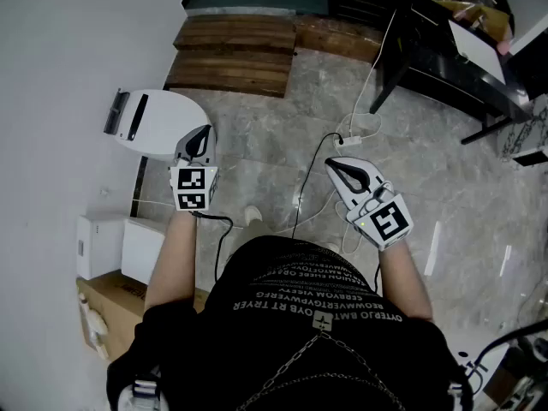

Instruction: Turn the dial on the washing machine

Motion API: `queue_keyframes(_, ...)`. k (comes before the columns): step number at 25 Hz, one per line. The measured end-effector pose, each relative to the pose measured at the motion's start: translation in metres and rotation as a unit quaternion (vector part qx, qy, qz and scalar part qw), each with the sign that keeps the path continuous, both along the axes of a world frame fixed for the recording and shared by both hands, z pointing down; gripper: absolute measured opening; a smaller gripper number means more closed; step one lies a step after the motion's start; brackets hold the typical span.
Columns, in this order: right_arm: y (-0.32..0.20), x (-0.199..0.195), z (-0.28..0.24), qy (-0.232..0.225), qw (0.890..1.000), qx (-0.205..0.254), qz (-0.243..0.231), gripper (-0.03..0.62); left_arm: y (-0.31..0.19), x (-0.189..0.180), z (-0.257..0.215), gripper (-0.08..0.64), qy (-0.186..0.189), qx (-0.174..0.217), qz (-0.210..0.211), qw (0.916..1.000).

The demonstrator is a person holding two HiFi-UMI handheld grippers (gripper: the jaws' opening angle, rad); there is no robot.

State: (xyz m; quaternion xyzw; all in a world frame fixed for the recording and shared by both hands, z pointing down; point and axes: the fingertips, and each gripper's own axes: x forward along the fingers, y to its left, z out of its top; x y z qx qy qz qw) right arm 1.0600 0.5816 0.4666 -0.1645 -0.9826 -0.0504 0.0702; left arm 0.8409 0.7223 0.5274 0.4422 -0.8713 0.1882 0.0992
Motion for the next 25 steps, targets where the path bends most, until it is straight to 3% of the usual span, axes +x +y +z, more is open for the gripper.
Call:
queue_keyframes(4, 0.027, -0.07, -0.03, -0.031, 0.998, 0.011, 0.051, -0.005, -0.009, 0.009, -0.096, 0.006, -0.086, 0.079, 0.096, 0.9884)
queue_keyframes(7, 0.042, -0.118, -0.047, -0.046, 0.994, 0.021, 0.097, -0.005, 0.006, -0.009, -0.121, 0.006, -0.106, 0.105, 0.129, 0.9803)
queue_keyframes(10, 0.061, -0.153, -0.052, -0.05, 0.989, 0.034, 0.133, -0.005, 0.029, -0.041, -0.129, 0.006, -0.088, 0.136, 0.125, 0.9789)
queue_keyframes(15, 0.08, -0.186, -0.05, -0.039, 0.983, 0.028, 0.176, -0.005, 0.057, -0.082, -0.127, 0.006, -0.07, 0.146, 0.123, 0.979)
queue_keyframes(22, 0.071, -0.214, -0.037, -0.022, 0.982, 0.009, 0.188, -0.005, 0.064, -0.118, -0.109, 0.005, -0.049, 0.152, 0.114, 0.9806)
queue_keyframes(25, 0.068, -0.236, -0.029, -0.002, 0.988, 0.028, 0.15, -0.005, 0.053, -0.135, -0.098, 0.006, -0.035, 0.138, 0.109, 0.9838)
